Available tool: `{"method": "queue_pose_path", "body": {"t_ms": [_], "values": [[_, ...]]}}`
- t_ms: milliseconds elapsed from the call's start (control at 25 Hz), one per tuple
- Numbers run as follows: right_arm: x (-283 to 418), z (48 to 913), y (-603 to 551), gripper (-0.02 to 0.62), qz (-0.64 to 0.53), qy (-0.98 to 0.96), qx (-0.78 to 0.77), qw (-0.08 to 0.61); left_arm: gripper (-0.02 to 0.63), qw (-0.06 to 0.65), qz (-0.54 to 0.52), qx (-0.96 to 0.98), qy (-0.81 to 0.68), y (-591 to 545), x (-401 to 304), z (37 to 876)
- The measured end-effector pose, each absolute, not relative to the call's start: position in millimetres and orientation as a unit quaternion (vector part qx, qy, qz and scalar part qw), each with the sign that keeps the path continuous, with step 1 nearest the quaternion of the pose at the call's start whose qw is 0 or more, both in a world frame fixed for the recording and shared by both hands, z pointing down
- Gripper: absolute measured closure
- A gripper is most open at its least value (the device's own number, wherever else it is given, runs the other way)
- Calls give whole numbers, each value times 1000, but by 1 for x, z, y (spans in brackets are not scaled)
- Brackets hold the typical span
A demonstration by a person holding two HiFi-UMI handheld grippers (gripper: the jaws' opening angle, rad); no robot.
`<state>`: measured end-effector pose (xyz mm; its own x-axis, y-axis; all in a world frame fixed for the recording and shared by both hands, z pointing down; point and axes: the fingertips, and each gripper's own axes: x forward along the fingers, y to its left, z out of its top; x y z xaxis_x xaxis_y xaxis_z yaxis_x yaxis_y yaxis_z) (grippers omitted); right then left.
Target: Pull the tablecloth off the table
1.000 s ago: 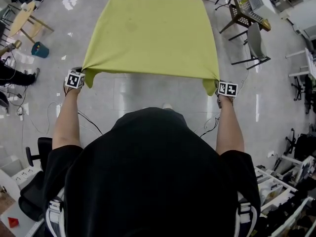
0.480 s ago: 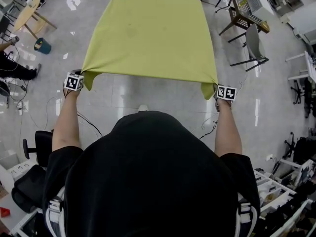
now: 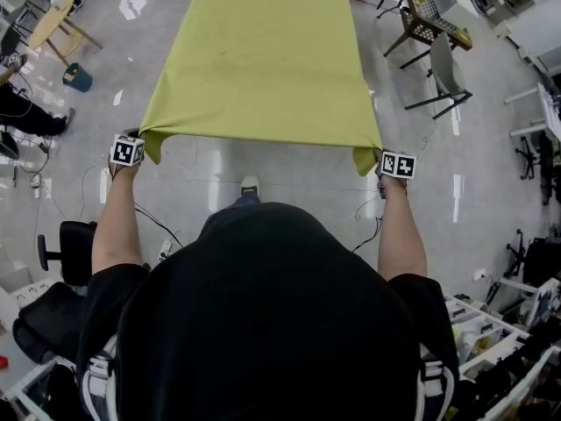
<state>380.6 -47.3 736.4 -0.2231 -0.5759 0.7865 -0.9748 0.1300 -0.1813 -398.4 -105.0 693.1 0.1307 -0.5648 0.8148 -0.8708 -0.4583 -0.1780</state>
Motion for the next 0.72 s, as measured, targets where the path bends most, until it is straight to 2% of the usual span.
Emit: {"method": "queue_pose_path", "body": {"t_ms": [720], "values": [[400,712,55,571,329,-717,565,241,581,149,396,738,-526,-1,-379,649]]}}
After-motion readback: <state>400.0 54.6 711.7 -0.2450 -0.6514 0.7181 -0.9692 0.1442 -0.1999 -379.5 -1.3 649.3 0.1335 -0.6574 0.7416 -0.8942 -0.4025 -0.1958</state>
